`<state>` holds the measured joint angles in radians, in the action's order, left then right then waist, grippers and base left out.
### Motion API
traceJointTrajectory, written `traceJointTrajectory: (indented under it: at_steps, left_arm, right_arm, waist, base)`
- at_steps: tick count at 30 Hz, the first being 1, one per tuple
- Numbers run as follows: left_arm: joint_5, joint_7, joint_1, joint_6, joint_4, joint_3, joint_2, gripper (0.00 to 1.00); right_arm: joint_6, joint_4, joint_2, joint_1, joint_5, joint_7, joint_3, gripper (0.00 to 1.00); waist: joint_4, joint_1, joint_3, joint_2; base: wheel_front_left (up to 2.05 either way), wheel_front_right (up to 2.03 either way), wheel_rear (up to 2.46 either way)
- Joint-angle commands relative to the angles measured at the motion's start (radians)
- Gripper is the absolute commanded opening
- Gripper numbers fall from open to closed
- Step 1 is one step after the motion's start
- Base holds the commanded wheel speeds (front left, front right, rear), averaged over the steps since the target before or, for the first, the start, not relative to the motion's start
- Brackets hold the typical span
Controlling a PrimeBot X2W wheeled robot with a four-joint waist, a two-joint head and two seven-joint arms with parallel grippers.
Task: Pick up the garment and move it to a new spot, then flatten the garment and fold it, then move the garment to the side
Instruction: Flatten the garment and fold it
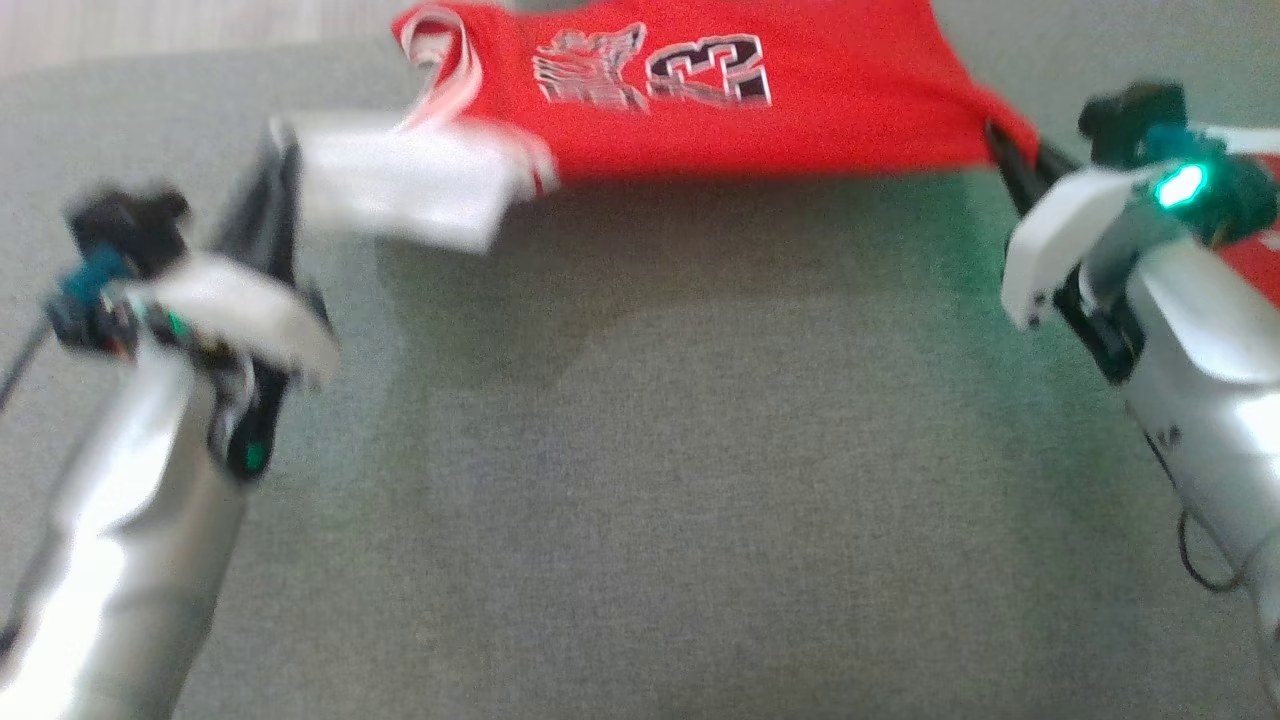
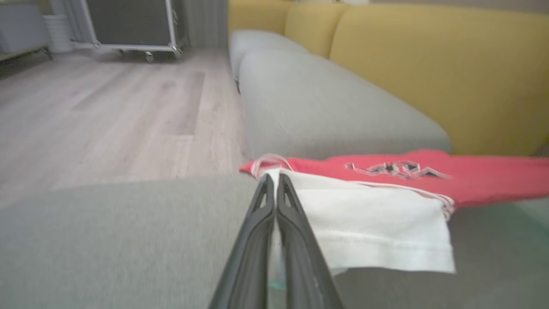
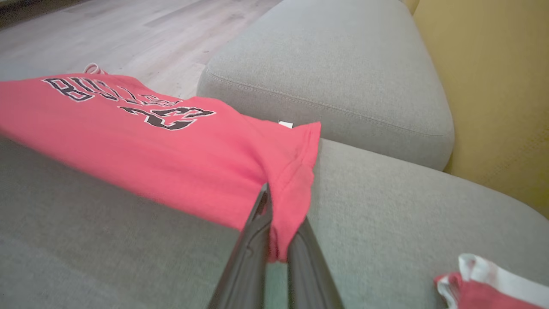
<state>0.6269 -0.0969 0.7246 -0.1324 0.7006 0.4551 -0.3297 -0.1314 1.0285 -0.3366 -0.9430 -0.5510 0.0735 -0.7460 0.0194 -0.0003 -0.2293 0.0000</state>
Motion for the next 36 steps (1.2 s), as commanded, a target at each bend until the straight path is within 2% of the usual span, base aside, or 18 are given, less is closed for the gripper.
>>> traceJointTrajectory:
  at_steps: [1,8,23,28,36]
  left_arm:
    - [0.015,0.014,0.009,0.002,-0.043,-0.017,-0.065,0.0]
    - [0.169,0.152,-0.164,0.002,-0.238,0.083,-0.195,0.0]
    - [0.391,0.386,-0.446,0.01,-0.581,0.122,-0.397,0.0]
    - [0.416,0.401,-0.487,0.042,-0.667,0.109,-0.423,0.0]
    - [0.393,0.389,-0.44,0.071,-0.687,0.096,-0.409,0.0]
  right_arm:
    - [0.001,-0.031,-0.02,0.009,-0.017,-0.005,-0.017,0.0]
    - [0.001,-0.114,-0.103,0.091,-0.138,-0.076,-0.164,0.0]
    - [0.001,-0.301,-0.233,0.206,-0.37,-0.194,-0.377,0.0]
    - [0.001,-0.359,-0.275,0.227,-0.446,-0.245,-0.404,0.0]
    - [0.001,-0.37,-0.288,0.189,-0.455,-0.231,-0.402,0.0]
  waist:
    - [0.003,0.0003,0.038,0.0]
    - [0.005,0.0003,0.114,0.0]
    - [-0.021,0.0003,0.242,0.0]
    - [-0.022,0.0003,0.243,0.0]
    - [-0.029,0.0003,0.19,0.0]
  base:
    - [0.0,0.0,0.0]
    - [0.0,0.0,0.0]
    - [0.0,0.0,0.0]
    - [0.0,0.0,0.0]
    - [0.0,0.0,0.0]
